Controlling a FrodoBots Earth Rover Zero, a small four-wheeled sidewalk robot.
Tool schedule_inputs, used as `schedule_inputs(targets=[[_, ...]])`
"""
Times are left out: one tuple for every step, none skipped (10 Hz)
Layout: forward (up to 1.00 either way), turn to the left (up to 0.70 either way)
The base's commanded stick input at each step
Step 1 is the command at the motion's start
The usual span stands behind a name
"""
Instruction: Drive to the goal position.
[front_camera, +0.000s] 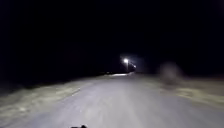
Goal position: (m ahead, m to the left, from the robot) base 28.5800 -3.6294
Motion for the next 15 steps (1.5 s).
schedule_inputs(targets=[[1.00,0.01],[1.00,0.02],[1.00,0.19],[1.00,0.17],[1.00,0.07],[1.00,0.09],[1.00,0.15],[1.00,0.18],[1.00,0.11],[1.00,0.06],[1.00,0.05],[1.00,0.05],[1.00,0.05],[1.00,0.06],[1.00,0.06]])
